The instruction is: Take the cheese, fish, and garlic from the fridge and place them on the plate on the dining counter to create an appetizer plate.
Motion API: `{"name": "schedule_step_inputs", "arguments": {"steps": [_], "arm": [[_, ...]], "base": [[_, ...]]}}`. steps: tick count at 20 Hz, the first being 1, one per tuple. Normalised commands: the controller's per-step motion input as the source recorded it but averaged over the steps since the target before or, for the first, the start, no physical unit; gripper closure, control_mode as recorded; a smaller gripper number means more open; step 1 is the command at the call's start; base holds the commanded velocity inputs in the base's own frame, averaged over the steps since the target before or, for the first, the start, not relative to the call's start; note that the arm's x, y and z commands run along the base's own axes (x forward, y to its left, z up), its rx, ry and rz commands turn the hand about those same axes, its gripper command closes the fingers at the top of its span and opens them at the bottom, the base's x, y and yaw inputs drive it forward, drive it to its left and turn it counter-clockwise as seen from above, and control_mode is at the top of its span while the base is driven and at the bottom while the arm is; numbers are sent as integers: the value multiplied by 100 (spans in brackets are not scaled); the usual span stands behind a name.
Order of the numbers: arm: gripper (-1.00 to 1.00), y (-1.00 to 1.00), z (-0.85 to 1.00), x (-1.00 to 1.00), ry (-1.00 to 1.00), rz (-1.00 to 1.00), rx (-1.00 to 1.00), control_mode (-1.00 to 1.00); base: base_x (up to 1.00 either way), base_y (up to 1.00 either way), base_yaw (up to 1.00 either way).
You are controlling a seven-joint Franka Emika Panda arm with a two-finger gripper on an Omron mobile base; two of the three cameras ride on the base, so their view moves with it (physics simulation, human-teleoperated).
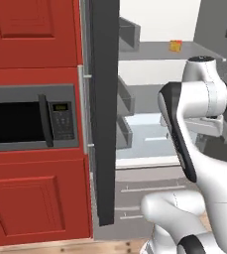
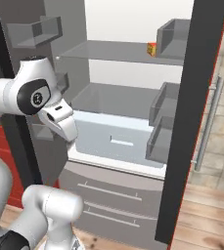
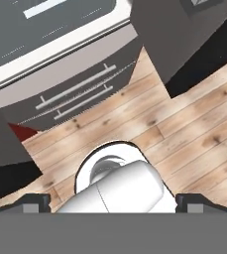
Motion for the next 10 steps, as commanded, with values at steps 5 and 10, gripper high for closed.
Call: {"name": "schedule_step_inputs", "arguments": {"steps": [5,10], "arm": [[-100,0,0,0,0,0,0,100],[-100,0,0,0,0,0,0,100]], "base": [[70,-5,-2],[57,-23,0]]}}
